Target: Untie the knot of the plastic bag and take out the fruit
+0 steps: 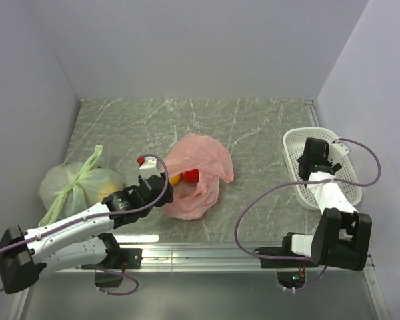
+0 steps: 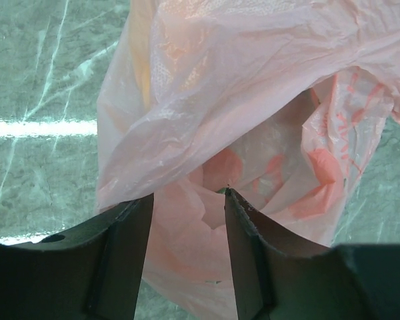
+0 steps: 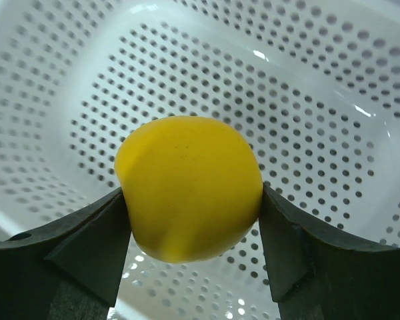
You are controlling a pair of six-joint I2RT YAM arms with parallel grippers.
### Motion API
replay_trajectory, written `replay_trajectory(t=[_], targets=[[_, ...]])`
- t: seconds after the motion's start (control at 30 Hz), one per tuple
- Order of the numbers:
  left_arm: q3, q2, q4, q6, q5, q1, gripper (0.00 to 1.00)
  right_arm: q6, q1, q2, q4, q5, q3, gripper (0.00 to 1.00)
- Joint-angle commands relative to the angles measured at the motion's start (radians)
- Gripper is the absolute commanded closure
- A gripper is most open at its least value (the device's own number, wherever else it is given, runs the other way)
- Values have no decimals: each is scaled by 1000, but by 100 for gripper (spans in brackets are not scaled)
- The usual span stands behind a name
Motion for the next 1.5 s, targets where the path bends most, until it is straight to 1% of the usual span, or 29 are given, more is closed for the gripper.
replay_trajectory(t=[0.0,0.03,0.1,0.13,0.2,0.23,0.33,0.4,0.47,0.5,0.53,0.6,0.63,0.7,0.73,0.77,0.8,0.83,0.93,0.97,1.0,1.07,1.1,1.2,1.27,1.33,1.43,1.47], targets=[[47,-21,26,26,20,4,47,43,-21,39,-24,-35,70,30],[47,-24,26,29,24,4,45,47,-21,42,-41,-35,78,19],[49,-30,23,35,33,4,42,50,-21,41,-52,-46,99,15],[52,-36,23,44,36,4,37,53,-23,35,-63,-46,102,12],[55,-45,24,55,44,4,30,50,-21,3,-58,-55,98,11],[56,-53,26,67,46,4,23,43,-21,-11,-57,-52,93,11],[59,-71,26,85,52,4,15,27,-21,-68,-44,-69,78,9],[75,-76,21,98,58,4,13,14,-14,-99,-69,-87,99,9],[105,-79,-3,121,61,4,11,-8,8,-140,-46,-170,92,9],[119,-82,-14,127,56,4,11,-26,64,-200,-25,-188,81,9],[134,-82,-28,141,52,4,10,-66,96,-227,15,-207,69,9],[173,-79,-56,157,34,2,10,-92,173,-290,35,-264,55,9],[185,-72,-68,170,23,4,10,-117,277,-304,54,-291,53,9],[217,-59,-102,177,0,2,10,-141,359,-324,77,-391,50,7],[227,-44,-111,187,-16,4,10,-152,447,-332,106,-414,44,4],[240,-38,-128,190,-25,4,10,-157,486,-335,121,-435,34,4],[245,-29,-138,191,-36,4,10,-166,530,-332,136,-501,32,4],[251,-15,-148,187,-52,4,11,-180,607,-326,161,-524,32,4],[265,-1,-155,187,-54,4,11,-255,741,-277,216,-594,44,4],[267,-4,-149,191,-34,4,12,-278,820,-231,222,-612,53,5],[263,-10,-120,197,-19,4,12,-337,848,-203,227,-674,65,7],[245,-44,-83,219,47,4,13,-382,931,-116,223,-699,108,9],[239,-59,-68,227,73,4,14,-435,957,-88,224,-722,119,10],[213,-119,-27,242,145,4,14,-476,1002,10,236,-770,164,12],[199,-157,-36,227,148,4,15,-499,1005,82,249,-799,191,14],[197,-185,-57,195,101,4,16,-528,1005,129,255,-804,213,16],[207,-211,-86,171,32,2,16,-545,1005,208,273,-762,230,18],[204,-213,-83,170,15,2,16,-575,1005,240,270,-738,239,18]])
